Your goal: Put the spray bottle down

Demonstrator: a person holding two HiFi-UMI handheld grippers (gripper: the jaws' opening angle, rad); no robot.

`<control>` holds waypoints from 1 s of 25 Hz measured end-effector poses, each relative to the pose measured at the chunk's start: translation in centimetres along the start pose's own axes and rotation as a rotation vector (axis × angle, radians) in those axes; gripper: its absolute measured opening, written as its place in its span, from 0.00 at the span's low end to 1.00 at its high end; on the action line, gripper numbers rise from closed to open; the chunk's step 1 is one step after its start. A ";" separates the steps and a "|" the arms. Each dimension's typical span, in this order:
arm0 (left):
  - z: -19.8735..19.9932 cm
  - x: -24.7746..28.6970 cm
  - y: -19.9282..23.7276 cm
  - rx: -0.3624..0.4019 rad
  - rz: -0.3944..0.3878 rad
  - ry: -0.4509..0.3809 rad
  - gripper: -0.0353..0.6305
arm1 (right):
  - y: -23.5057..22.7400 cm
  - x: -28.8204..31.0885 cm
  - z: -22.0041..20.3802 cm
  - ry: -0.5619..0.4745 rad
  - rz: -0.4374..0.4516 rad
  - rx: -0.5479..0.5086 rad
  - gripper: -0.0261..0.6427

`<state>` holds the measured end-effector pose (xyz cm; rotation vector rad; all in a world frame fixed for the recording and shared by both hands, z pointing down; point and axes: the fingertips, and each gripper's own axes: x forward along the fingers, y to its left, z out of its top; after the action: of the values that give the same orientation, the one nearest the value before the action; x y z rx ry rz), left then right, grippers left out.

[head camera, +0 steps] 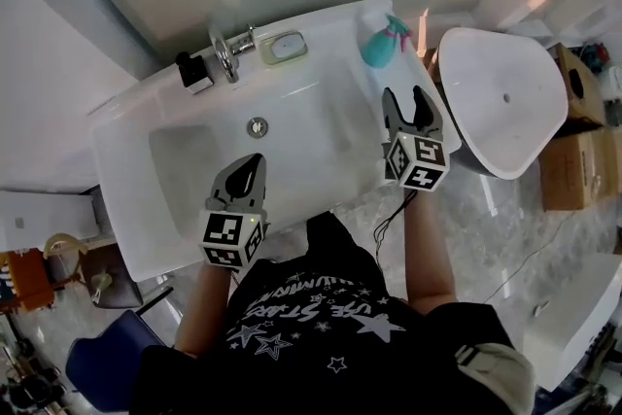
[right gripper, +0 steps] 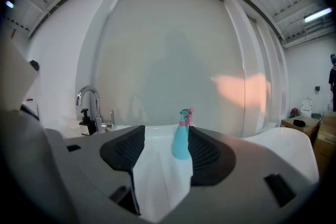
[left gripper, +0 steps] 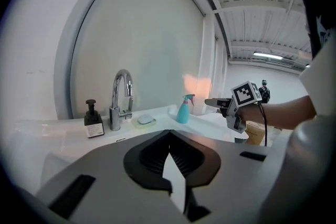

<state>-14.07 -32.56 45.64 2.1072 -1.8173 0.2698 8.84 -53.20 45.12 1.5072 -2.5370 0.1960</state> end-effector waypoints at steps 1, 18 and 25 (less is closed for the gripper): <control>-0.3 -1.2 0.0 0.005 -0.012 -0.007 0.08 | 0.7 -1.5 0.2 -0.012 -0.013 0.004 0.44; -8.6 -21.4 2.0 0.055 -0.182 0.011 0.08 | 15.2 -26.3 -6.0 0.043 -0.207 0.082 0.06; -9.5 -23.1 -1.0 0.061 -0.223 -0.002 0.08 | 15.5 -30.6 -6.1 0.053 -0.210 0.065 0.06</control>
<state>-16.07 -7.64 45.91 2.3284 -1.5743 0.2692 10.12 -18.37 43.91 1.7542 -2.3329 0.2864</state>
